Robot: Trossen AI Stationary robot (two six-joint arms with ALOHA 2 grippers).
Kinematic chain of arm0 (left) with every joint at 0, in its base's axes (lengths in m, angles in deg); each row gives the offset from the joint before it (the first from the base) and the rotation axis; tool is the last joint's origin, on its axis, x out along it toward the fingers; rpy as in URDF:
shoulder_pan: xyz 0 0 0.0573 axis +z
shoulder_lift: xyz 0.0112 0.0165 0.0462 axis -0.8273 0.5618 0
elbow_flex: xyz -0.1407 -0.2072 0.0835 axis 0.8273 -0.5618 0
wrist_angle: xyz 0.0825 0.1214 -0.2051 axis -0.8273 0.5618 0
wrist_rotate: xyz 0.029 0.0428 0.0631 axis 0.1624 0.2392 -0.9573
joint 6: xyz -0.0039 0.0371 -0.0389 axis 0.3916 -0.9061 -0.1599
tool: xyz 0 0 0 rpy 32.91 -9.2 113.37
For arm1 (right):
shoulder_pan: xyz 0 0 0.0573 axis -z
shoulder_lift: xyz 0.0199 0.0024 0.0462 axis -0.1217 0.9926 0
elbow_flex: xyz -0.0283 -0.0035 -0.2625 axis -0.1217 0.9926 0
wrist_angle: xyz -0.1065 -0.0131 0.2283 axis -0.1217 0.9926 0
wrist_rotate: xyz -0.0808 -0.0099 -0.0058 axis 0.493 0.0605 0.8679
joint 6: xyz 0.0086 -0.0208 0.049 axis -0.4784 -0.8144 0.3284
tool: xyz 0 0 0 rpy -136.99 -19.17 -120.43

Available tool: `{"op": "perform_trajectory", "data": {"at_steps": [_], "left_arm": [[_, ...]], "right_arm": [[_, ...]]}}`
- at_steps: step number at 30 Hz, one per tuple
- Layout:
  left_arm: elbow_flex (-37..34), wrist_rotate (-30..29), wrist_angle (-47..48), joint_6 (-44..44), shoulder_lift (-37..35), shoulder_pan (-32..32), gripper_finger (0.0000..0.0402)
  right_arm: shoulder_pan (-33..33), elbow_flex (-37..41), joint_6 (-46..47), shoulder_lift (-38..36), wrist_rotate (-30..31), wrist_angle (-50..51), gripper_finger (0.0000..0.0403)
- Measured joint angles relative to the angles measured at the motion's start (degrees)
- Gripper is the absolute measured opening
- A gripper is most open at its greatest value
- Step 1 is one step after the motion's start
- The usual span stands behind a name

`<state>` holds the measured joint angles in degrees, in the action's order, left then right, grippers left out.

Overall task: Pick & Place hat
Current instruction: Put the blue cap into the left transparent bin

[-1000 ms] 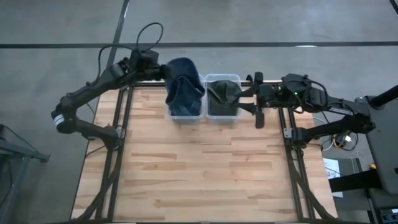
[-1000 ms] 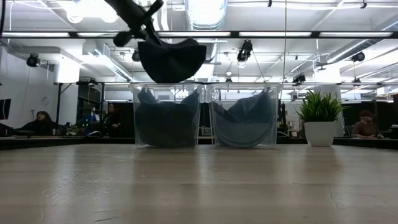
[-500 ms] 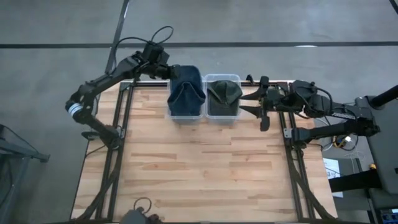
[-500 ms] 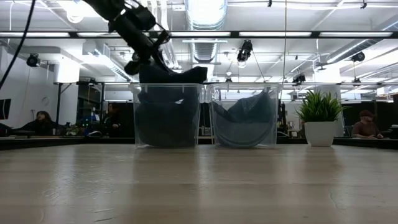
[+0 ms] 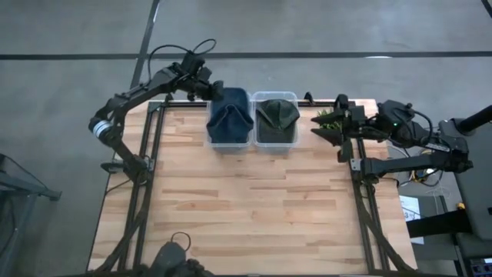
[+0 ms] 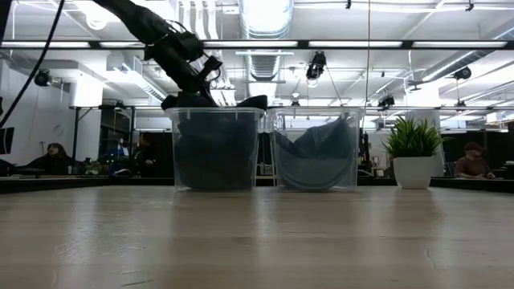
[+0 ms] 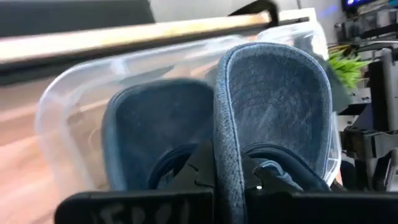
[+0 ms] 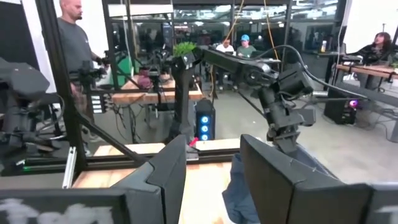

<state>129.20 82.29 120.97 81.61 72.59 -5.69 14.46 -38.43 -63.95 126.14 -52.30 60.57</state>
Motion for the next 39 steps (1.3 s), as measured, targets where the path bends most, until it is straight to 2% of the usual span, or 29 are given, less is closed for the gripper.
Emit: {"op": "perform_trajectory", "data": {"at_steps": [9,17,39], "left_arm": [[0.0,0.19,1.86,-1.9,0.76,0.02,0.0006],[0.0,0.1,1.45,-1.24,0.76,0.02,0.0039],[-0.07,-0.23,0.38,-2.44,0.73,0.0,0.0046]], "right_arm": [[0.04,1.22,0.65,1.78,0.12,-0.05,0.0137],[0.04,1.26,0.78,2.68,0.19,-0.3,0.0143],[0.04,1.22,0.61,2.72,0.21,-0.42,0.0132]]}}
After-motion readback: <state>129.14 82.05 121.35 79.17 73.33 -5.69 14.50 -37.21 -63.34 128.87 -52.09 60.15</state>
